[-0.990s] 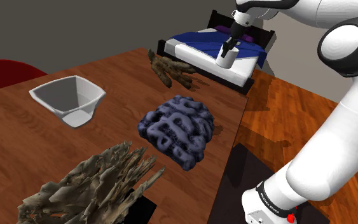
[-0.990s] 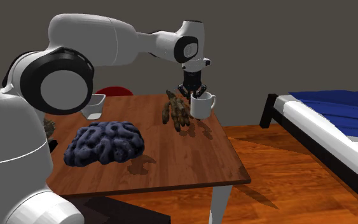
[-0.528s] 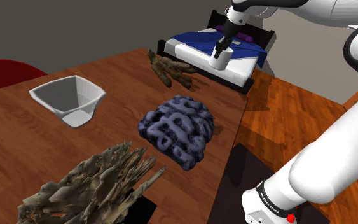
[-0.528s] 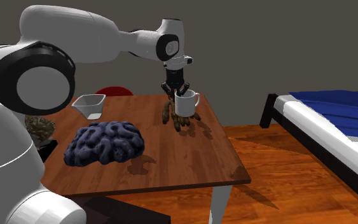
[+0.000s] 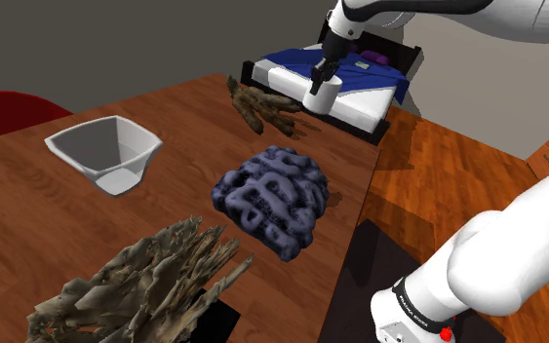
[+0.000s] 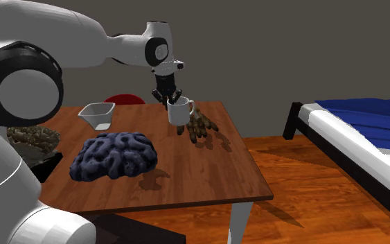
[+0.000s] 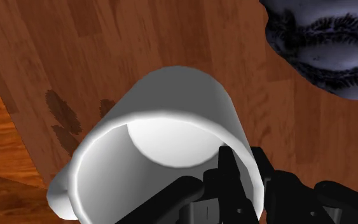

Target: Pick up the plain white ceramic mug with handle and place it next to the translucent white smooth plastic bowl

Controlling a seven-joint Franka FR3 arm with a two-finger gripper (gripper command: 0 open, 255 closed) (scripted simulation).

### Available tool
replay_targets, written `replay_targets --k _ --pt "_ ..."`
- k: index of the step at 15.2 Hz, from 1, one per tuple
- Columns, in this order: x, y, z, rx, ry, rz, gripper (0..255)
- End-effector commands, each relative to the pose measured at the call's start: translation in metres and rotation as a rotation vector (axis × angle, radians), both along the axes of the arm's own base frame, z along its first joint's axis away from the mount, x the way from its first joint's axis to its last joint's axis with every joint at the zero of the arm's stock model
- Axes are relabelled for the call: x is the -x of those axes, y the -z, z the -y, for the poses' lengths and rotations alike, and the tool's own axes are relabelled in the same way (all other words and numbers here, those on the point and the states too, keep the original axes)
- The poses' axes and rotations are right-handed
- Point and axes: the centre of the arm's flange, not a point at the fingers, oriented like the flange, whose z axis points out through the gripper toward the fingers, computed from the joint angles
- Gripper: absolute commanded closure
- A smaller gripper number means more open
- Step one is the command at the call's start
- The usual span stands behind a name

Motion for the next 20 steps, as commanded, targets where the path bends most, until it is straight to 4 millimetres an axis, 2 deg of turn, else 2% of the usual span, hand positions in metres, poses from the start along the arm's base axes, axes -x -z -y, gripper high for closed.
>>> replay_targets --k 1,20 --pt "0.006 -0.002 -0.026 0.000 0.002 0.001 255" --pt "0.038 -0.002 -0.275 0.000 0.002 0.001 255"
